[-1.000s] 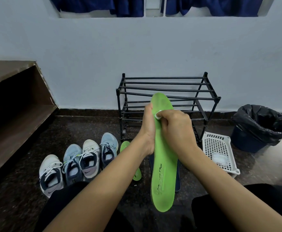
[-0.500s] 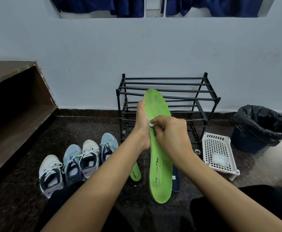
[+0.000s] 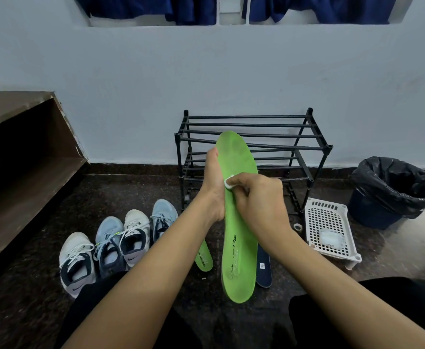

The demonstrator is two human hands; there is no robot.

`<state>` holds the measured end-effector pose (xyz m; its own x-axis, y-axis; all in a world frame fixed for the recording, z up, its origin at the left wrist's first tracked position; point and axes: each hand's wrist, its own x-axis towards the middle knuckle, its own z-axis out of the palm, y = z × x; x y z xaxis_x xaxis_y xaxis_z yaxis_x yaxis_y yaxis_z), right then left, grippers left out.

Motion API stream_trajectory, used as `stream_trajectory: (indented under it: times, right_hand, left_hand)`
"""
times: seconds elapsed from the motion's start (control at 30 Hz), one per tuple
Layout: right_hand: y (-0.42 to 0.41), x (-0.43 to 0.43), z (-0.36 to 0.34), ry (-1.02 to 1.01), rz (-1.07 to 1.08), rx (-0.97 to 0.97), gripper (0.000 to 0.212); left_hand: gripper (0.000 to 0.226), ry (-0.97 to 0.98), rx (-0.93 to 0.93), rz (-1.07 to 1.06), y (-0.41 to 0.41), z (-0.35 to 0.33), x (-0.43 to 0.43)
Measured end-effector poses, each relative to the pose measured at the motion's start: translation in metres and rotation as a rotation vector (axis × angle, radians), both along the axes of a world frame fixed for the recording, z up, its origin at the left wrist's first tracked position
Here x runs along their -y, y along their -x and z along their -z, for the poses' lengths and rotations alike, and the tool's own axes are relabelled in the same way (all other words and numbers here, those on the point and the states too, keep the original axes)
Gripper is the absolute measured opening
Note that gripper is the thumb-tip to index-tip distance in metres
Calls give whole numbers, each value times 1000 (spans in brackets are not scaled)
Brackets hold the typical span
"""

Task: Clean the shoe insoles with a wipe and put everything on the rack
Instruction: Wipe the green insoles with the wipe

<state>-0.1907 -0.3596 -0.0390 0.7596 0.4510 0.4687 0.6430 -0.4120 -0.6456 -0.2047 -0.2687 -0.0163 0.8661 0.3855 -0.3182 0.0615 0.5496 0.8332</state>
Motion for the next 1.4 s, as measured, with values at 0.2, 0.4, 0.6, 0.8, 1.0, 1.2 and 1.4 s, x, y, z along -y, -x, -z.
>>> stream_trajectory:
  times: [0.2, 0.4, 0.6, 0.8, 1.0, 1.2, 1.4]
  right_hand:
    - [0, 2, -3, 7, -17, -19, 24]
    - [-18, 4, -7, 76, 50, 109, 24]
    - [-20, 6, -10, 83, 84, 129, 24]
    - [1, 1, -3, 57, 11, 94, 23]
    - [2, -1, -4, 35, -22, 40, 25]
    - [-17, 2, -11, 81, 59, 140, 25]
    - [-10, 4, -9, 41, 52, 143, 23]
  left_hand:
    - [64, 21, 2, -45, -2, 4, 0]
    - [67, -57, -36, 75, 2, 12, 21]
    - [63, -36, -20, 124, 2, 8, 20]
    - [61, -19, 12, -3, 3, 0, 5]
    - [61, -28, 32, -43, 3, -2, 1]
    - [70, -50, -35, 79, 4, 10, 17]
    - [66, -50, -56, 93, 4, 8, 14]
